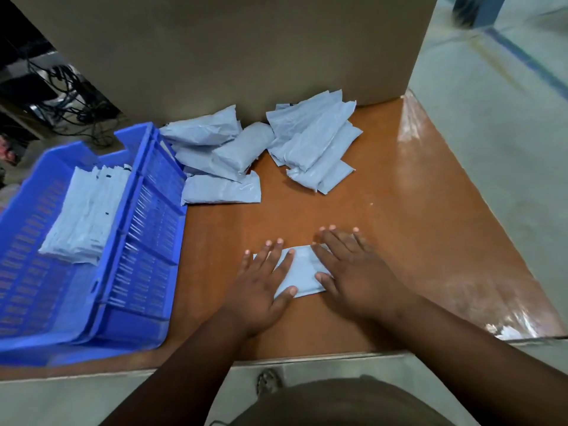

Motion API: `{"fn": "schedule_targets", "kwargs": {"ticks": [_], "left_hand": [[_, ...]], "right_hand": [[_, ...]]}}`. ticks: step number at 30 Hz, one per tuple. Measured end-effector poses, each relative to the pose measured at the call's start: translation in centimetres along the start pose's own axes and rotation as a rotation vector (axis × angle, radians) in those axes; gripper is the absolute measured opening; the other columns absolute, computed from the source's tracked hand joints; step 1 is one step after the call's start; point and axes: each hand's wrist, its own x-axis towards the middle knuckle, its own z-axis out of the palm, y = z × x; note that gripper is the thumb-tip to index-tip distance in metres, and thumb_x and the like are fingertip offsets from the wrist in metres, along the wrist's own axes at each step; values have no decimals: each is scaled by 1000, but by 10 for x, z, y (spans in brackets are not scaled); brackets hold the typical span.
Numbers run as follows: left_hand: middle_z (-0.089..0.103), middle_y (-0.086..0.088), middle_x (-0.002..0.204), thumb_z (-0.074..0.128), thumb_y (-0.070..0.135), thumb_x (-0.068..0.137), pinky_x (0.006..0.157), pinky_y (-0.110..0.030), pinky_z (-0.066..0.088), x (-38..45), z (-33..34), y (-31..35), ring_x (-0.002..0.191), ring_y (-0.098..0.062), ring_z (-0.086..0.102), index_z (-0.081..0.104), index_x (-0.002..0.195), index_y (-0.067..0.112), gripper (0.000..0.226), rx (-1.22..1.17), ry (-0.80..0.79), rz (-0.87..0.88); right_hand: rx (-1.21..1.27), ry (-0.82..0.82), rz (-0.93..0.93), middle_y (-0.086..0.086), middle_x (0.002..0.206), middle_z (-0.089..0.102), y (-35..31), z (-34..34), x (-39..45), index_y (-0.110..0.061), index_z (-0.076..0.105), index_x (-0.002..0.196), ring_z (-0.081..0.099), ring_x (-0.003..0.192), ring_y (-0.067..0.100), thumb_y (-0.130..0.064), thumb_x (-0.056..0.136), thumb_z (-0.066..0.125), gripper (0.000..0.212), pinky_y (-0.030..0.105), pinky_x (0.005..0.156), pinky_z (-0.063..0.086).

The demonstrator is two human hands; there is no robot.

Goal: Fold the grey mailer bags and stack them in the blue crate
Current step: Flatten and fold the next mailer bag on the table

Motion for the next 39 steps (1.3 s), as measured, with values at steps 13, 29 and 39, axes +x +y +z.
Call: {"fn": "schedule_targets", "kwargs": {"ticks": [13,29,39], "left_hand": [[-15,4,177,12,77,104,131,-53,1,-2,-4,-11,162,-13,-17,-12,169,26,85,-72,18,37],[22,-11,175,38,52,103,127,-53,26,-38,12,-20,162,-27,19,36,163,11,73,-193,294,-19],[27,-10,173,37,39,104,131,-45,21,-7,-7,30,161,-26,22,37,162,12,64,-139,286,19]], "right_hand": [[-65,-44,92,2,177,9,-11,12,2,-35,15,169,9,164,24,-63,108,19,68,59,129,11],[-103,71,7,-1,178,-2,-74,-2,3,-24,22,169,-2,164,20,-56,110,39,69,54,131,6],[-131,22,103,4,177,13,-40,2,25,-22,30,166,8,163,25,-50,109,28,64,57,130,12]]}}
